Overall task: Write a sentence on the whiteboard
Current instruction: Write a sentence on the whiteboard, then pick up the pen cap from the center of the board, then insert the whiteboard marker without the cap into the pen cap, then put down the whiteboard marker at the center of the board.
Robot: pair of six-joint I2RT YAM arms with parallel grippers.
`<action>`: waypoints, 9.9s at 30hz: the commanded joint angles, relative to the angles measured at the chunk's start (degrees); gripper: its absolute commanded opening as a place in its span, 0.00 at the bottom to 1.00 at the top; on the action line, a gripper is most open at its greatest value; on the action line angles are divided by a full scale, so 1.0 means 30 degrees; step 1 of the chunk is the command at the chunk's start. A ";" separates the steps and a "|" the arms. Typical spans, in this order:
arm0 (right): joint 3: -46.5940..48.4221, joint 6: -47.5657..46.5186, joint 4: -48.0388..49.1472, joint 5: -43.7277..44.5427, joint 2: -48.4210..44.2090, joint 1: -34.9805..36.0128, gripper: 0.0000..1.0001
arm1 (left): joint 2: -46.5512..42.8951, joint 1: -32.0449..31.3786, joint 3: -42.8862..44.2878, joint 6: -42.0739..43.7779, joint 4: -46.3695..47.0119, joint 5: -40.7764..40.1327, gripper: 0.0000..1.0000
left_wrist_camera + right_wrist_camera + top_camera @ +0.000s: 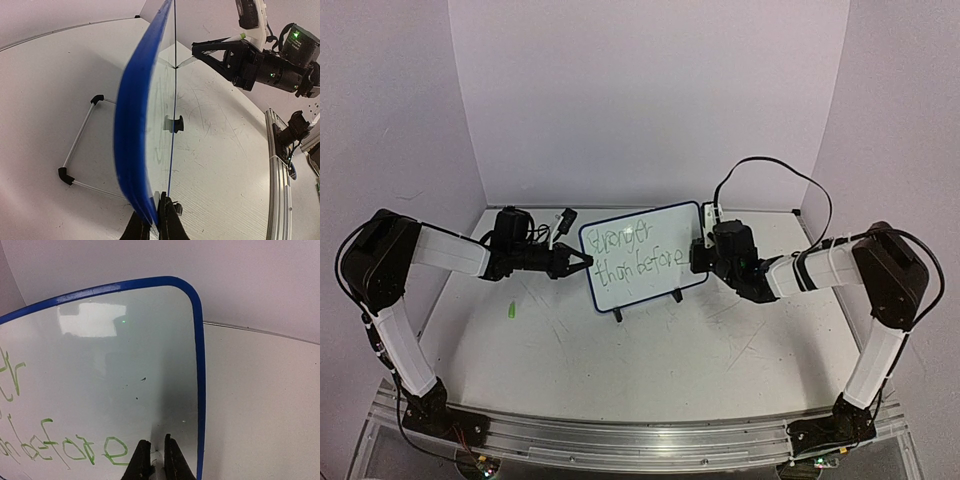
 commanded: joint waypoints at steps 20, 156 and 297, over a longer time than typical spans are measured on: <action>0.0387 0.0106 0.0675 -0.0513 0.0026 -0.0191 0.00 | 0.0790 0.0274 0.0290 0.2364 -0.1382 -0.3150 0.00; 0.4160 0.0808 -0.7626 -1.6988 -0.3099 0.4983 0.00 | -1.0577 -1.2643 -0.7534 0.2103 -0.0363 -1.4778 0.00; 0.1686 -0.3963 -1.4630 0.2283 -1.8203 0.0568 0.98 | 0.4606 -1.4700 1.2926 -0.3077 -1.4233 -1.6117 0.47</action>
